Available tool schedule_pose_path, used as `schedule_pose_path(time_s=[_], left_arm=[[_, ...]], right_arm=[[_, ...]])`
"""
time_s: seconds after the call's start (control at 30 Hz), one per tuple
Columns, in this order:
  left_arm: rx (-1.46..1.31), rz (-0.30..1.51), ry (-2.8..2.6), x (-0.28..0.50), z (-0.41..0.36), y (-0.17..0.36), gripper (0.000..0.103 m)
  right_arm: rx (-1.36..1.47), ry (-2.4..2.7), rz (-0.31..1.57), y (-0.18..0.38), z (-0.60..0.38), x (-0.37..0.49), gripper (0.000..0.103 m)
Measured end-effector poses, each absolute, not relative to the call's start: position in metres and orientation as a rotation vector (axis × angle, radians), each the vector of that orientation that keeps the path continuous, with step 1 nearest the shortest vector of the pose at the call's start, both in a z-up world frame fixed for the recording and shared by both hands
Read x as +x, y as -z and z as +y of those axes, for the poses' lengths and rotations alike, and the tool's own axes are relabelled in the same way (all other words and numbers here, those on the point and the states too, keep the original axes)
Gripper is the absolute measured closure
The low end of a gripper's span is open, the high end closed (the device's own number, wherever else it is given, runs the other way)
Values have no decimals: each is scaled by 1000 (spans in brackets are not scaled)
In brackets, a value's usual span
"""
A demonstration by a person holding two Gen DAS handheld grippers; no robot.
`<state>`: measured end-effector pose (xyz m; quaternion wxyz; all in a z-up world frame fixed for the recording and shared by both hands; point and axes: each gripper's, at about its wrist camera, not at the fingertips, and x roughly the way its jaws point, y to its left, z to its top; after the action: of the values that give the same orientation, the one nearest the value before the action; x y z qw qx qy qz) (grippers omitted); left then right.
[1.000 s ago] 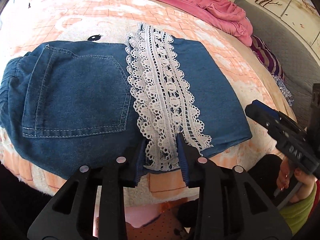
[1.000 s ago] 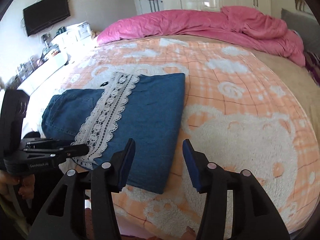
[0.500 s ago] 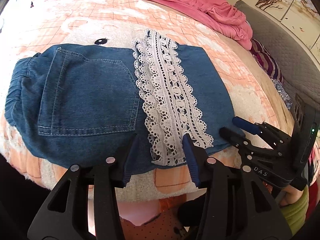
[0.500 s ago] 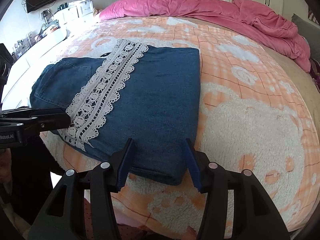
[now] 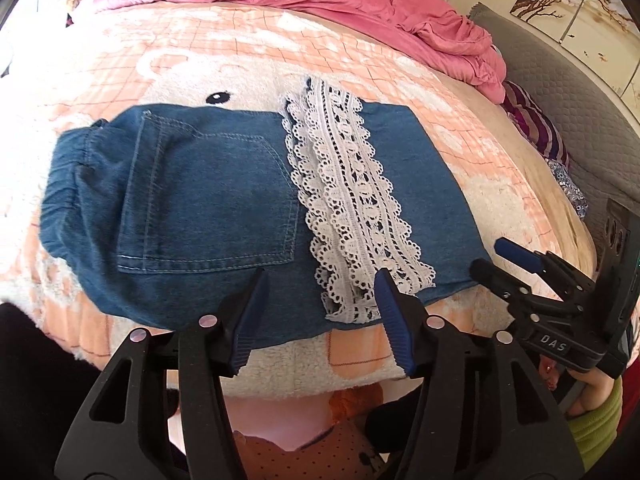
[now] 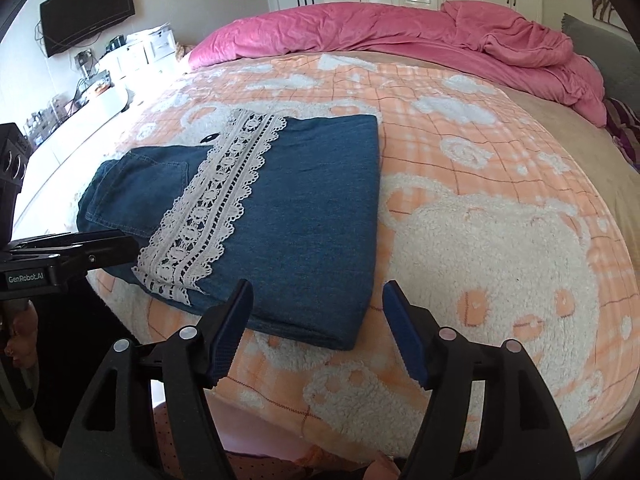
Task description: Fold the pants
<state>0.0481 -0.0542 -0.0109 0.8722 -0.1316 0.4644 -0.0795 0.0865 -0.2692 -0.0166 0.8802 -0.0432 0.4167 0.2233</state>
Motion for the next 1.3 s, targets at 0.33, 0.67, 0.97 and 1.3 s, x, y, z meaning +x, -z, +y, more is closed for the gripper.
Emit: schedule_pose_path(time_s=[0.33, 0.67, 0.97, 1.3], left_arm=[[-233, 944, 169, 42, -51, 0, 35], [-171, 853, 125, 29, -36, -27, 13], [-220, 807, 74, 20, 4, -41, 9], [-347, 843, -55, 11, 79, -15, 9]], right_arm=[[-68, -421, 818, 4, -278, 83, 20], [-46, -400, 748, -18, -280, 81, 9], [-46, -421, 722, -39, -263, 87, 7], [-122, -630, 706, -68, -179, 106, 7]])
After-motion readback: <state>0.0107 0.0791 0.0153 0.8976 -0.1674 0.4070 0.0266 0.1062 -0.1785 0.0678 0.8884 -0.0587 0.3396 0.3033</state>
